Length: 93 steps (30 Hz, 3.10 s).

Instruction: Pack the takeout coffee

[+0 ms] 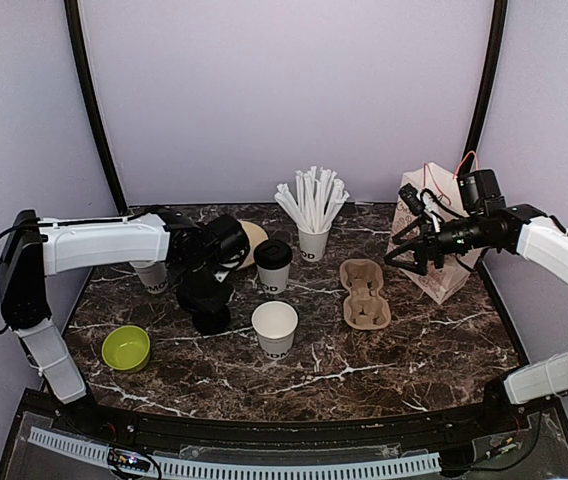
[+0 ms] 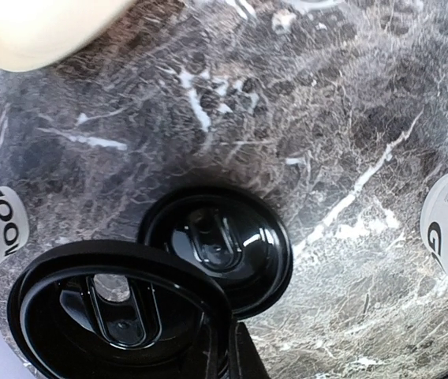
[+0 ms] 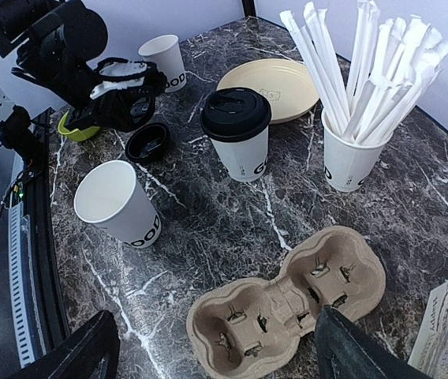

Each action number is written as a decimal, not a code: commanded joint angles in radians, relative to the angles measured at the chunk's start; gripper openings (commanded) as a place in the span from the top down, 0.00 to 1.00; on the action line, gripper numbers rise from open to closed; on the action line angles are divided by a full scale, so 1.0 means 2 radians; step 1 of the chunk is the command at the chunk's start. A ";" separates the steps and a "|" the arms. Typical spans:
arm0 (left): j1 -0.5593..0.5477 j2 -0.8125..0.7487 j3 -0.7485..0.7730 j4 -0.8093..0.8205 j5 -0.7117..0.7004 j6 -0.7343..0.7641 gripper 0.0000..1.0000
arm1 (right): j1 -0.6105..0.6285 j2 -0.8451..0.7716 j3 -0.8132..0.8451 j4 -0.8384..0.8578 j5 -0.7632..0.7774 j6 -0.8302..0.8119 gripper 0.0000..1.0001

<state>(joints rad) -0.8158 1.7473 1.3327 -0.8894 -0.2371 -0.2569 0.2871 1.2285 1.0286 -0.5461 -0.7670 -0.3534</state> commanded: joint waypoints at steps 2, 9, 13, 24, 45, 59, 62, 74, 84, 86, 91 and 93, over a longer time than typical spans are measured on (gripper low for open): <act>0.009 -0.065 0.029 -0.019 0.029 0.012 0.97 | 0.001 0.002 0.017 0.002 -0.016 0.007 0.14; 0.009 -0.123 0.112 0.033 0.233 0.064 0.94 | 0.004 0.030 0.065 0.000 -0.080 0.051 0.16; 0.009 -0.162 0.131 0.090 0.311 0.073 0.93 | 0.022 0.049 0.092 0.038 -0.099 0.116 0.16; 0.009 -0.212 0.058 0.363 0.454 0.016 0.89 | 0.115 0.130 0.149 0.262 -0.181 0.398 0.04; 0.009 -0.173 0.032 0.497 0.507 -0.049 0.90 | 0.176 0.179 0.150 0.522 -0.194 0.641 0.02; 0.009 -0.161 0.032 0.505 0.519 -0.055 0.90 | 0.186 0.196 0.171 0.552 -0.207 0.667 0.05; 0.009 -0.159 0.033 0.501 0.518 -0.051 0.90 | 0.188 0.197 0.166 0.573 -0.210 0.681 0.07; 0.009 -0.145 0.038 0.503 0.523 -0.051 0.90 | 0.191 0.206 0.168 0.587 -0.211 0.692 0.21; 0.009 -0.156 0.044 0.440 0.478 -0.023 0.70 | 0.186 0.207 0.173 0.524 -0.208 0.633 0.36; 0.009 -0.177 0.042 0.389 0.436 0.003 0.59 | 0.178 0.201 0.174 0.478 -0.204 0.591 0.36; 0.009 -0.233 0.001 0.251 0.266 0.048 0.41 | 0.153 0.175 0.202 0.204 -0.147 0.355 0.35; 0.009 -0.245 -0.022 0.207 0.206 0.050 0.39 | 0.149 0.161 0.207 0.122 -0.108 0.261 0.34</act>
<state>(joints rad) -0.7986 1.3521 1.3602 -0.2222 0.4747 -0.2256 0.6102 1.6291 1.3861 0.1177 -1.1114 0.6037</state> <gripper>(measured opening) 0.598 0.699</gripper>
